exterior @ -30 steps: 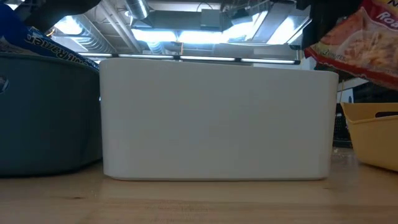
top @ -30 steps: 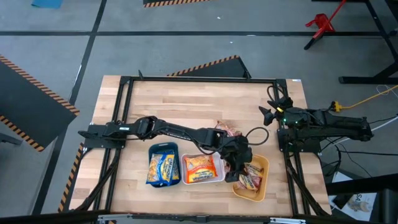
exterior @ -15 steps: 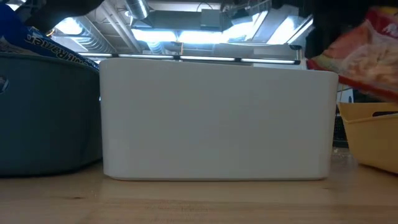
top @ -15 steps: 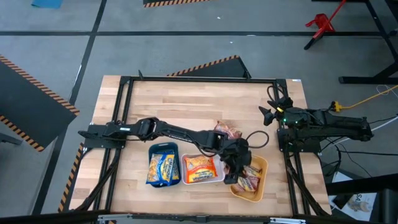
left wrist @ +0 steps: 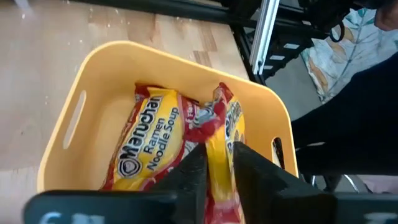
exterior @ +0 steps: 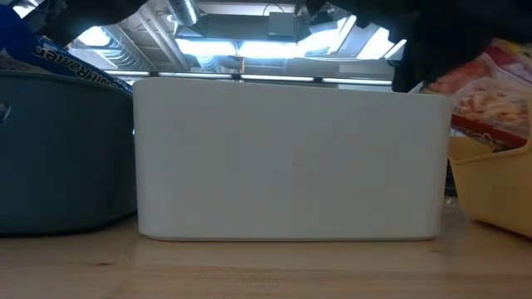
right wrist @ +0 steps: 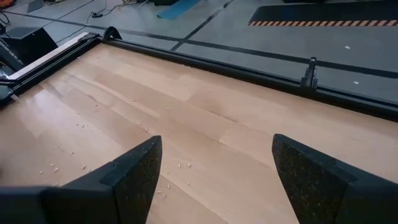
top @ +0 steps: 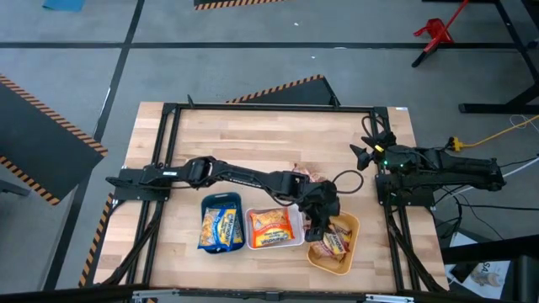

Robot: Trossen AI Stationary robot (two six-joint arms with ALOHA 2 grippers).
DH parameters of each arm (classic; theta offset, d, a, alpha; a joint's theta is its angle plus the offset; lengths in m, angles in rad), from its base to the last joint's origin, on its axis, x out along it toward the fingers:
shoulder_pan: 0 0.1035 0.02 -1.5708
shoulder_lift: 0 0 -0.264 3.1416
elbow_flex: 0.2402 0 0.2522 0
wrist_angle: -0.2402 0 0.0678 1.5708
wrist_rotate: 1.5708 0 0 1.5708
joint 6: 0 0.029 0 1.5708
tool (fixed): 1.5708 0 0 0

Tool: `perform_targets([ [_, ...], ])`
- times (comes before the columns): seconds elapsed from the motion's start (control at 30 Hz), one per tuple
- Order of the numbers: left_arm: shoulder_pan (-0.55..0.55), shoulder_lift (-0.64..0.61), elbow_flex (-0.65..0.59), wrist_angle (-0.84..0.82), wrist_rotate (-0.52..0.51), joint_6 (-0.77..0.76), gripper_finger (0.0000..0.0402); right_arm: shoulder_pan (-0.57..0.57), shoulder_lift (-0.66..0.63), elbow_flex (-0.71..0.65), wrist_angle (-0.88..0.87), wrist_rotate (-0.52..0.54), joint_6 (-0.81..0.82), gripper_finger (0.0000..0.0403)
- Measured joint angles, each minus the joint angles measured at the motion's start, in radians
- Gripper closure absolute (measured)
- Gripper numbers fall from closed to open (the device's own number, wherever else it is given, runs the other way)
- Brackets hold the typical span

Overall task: Sort Maruchan noodles
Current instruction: Put the left red noodle pack into the yellow bin, then put the red noodle pack into the yellow bin

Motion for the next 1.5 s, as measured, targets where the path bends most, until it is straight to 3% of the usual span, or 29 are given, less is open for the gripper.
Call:
perform_targets([
  [0.33, 0.046, -0.017, 0.000, -0.017, -0.004, -0.025, 0.0285, 0.000, 0.000, 0.000, 0.012, -0.035, -0.007, 0.0109],
  [0.63, 0.127, -0.151, 0.001, -0.284, -0.025, -0.019, 0.0286, 0.000, 0.039, 0.000, 0.028, -0.120, -0.025, 0.0109],
  [0.87, 0.191, -0.273, -0.001, -0.435, -0.069, -0.010, 0.0287, 0.000, 0.233, 0.000, 0.054, -0.217, -0.058, 0.0109],
  [1.2, 0.261, -0.415, 0.000, -0.536, -0.116, 0.003, 0.0287, 0.000, 0.602, 0.000, 0.241, -0.406, -0.232, 0.0109],
  [1.33, 0.270, -0.431, 0.000, -0.597, -0.116, 0.036, 0.0287, 0.000, 0.669, 0.000, 0.294, -0.476, -0.233, 0.0109],
  [1.5, 0.275, -0.437, -0.001, -0.612, -0.089, 0.193, 0.0287, 0.000, 0.678, 0.034, 0.304, -0.531, -0.233, 0.0109],
])
